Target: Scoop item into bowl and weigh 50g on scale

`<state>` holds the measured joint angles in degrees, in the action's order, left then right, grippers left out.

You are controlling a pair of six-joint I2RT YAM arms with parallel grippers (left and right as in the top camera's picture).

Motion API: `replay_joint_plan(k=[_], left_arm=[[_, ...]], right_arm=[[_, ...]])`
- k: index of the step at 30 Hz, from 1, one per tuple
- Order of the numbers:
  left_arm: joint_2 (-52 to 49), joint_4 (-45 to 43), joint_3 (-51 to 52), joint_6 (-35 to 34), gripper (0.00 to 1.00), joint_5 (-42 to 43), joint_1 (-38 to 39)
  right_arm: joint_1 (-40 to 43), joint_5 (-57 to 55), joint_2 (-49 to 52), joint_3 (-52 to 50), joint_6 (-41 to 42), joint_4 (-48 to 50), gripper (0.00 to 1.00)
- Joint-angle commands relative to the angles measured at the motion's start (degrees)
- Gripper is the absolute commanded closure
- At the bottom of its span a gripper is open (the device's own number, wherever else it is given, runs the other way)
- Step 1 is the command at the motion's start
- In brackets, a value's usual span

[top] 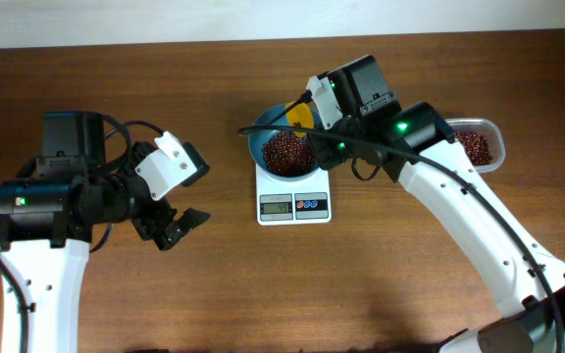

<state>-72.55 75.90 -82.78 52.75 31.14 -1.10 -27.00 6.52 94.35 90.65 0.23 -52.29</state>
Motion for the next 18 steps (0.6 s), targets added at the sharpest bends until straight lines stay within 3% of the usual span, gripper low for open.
replay_joint_plan(k=[1, 8, 10, 18], left_arm=[[0.13, 0.07, -0.42, 0.70, 0.01, 1.01, -0.31], [0.13, 0.07, -0.42, 0.70, 0.01, 1.01, -0.31], [0.13, 0.07, -0.42, 0.70, 0.01, 1.01, -0.28], [0.13, 0.07, -0.42, 0.70, 0.01, 1.01, -0.28]], right_arm=[[-0.37, 1.01, 0.26, 1.46, 0.74, 0.24, 0.96], [-0.09, 0.98, 0.24, 2.51, 2.43, 1.77, 0.96], [0.11, -3.87, 0.79, 2.29, 1.95, -0.90, 0.96], [0.13, 1.73, 0.74, 2.29, 2.01, -0.46, 0.96]])
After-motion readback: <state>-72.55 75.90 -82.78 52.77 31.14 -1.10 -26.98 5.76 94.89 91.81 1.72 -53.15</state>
